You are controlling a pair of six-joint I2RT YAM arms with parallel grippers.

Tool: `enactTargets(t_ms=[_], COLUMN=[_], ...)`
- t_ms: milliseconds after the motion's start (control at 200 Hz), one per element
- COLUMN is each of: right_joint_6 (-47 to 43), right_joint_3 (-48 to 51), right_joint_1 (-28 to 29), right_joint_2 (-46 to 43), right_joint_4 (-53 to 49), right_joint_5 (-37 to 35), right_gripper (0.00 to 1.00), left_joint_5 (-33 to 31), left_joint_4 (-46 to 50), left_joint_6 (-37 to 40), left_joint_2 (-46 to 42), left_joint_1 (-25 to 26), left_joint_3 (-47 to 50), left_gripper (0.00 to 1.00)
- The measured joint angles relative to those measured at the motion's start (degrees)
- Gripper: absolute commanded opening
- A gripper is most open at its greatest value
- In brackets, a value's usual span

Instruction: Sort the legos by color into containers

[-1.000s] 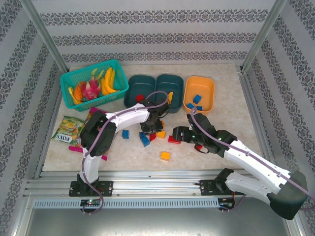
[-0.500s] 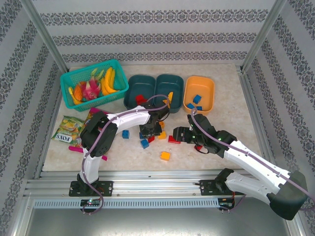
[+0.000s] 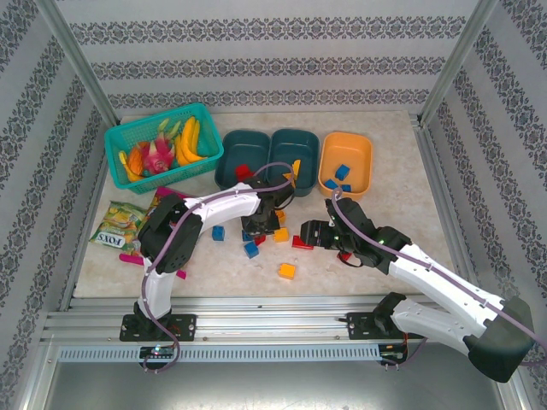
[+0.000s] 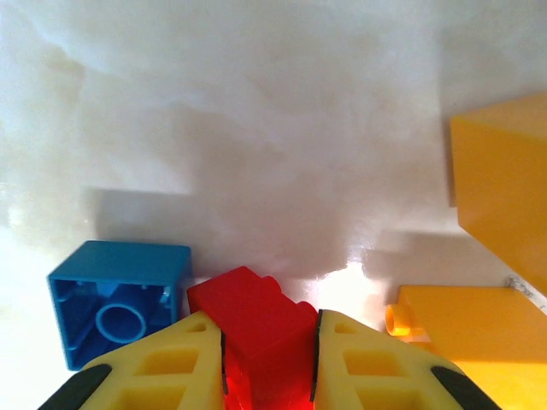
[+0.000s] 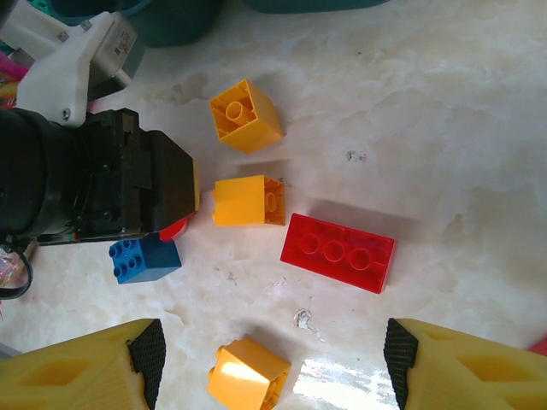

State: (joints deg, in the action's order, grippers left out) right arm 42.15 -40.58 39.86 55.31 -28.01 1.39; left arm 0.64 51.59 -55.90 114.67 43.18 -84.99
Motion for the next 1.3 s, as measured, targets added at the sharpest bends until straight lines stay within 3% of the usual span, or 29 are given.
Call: enactTargets(t_ms=[270, 515, 709, 1039, 1184, 1299], right_joint_6=[-0.1, -0.2, 2.8, 5.1, 5.9, 6.0], right_joint_3=[-5.8, -13.8, -18.3, -22.1, -21.0, -20.3], right_joint_1=[0.0, -2.1, -5.0, -5.9, -6.0, -6.0], right_joint_2=[1.9, 10.9, 19.3, 23.5, 23.4, 23.1], right_joint_4=[-0.3, 7.5, 15.3, 18.3, 18.5, 18.3], right_joint_5=[0.0, 3.6, 7.5, 10.3, 10.3, 10.3], right_gripper=[0.71, 0.71, 0.72, 0.72, 0.72, 0.72], left_joint_5=[-3.3, -4.6, -6.6, -10.9, -11.4, -11.4], left_joint_4=[3.8, 4.7, 5.0, 6.4, 6.8, 7.2], left_joint_6=[3.4, 9.4, 14.8, 23.7, 24.9, 25.7], left_joint_2=[-4.3, -3.5, 5.7, 18.2, 18.9, 19.2], left_joint_1=[-2.5, -13.3, -19.7, -20.9, -21.0, -21.1], left_joint_3=[-9.1, -19.5, -28.3, -37.5, -37.5, -37.5], left_gripper=[0.16, 0.16, 0.16, 0.17, 0.24, 0.36])
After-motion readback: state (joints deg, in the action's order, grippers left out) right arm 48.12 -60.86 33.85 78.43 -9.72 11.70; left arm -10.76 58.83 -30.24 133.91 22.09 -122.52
